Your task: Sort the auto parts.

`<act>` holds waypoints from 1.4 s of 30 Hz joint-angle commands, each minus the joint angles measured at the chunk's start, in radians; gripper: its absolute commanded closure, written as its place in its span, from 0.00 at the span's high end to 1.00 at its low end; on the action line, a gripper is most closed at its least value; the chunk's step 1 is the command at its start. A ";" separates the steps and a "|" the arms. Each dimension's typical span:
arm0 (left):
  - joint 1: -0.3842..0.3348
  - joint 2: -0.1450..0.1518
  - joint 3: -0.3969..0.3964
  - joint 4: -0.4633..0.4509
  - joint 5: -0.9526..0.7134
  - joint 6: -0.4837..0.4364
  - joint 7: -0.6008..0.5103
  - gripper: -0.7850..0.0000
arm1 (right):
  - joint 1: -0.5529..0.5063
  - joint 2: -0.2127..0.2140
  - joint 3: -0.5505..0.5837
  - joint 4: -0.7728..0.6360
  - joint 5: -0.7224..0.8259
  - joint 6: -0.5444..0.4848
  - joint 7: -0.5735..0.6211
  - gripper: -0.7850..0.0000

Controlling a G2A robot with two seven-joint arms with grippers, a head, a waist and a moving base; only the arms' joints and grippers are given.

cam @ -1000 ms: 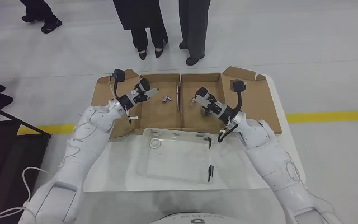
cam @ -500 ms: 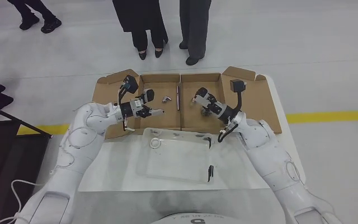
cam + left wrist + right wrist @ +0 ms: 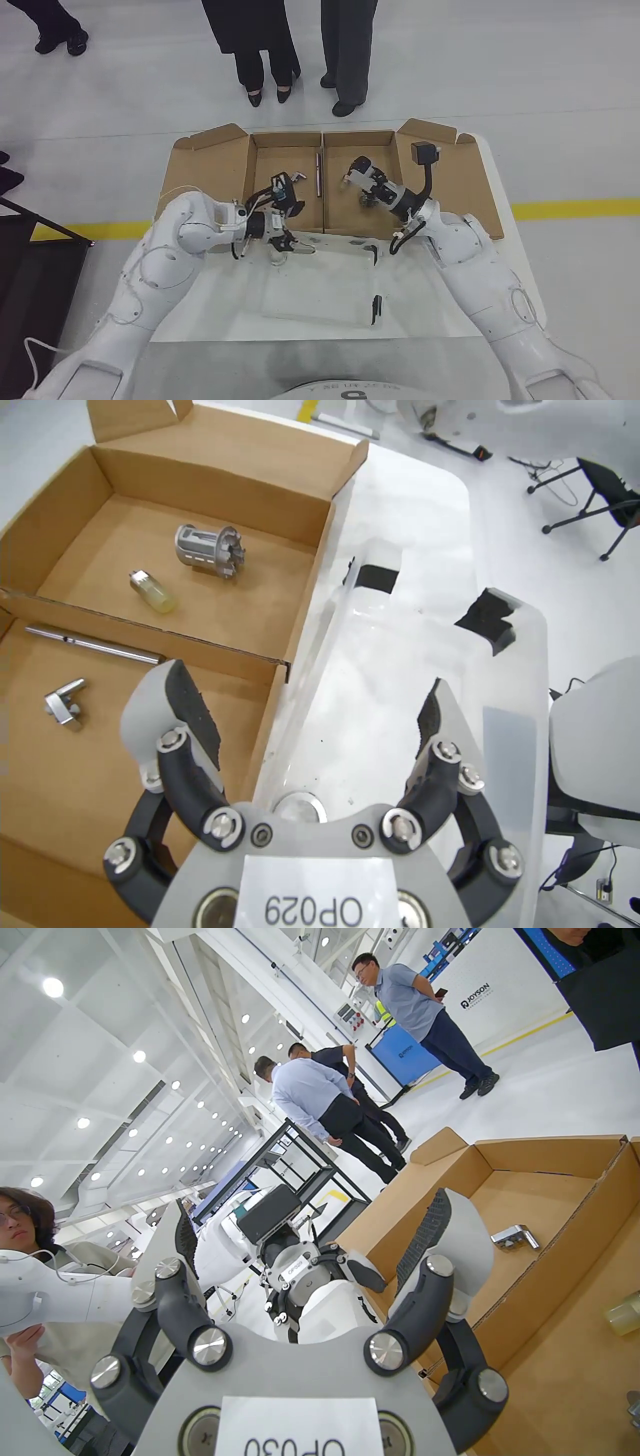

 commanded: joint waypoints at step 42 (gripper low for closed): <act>0.263 0.051 -0.116 -0.388 -0.048 0.410 -0.131 1.00 | 0.000 0.000 0.000 0.000 0.000 0.000 0.000 1.00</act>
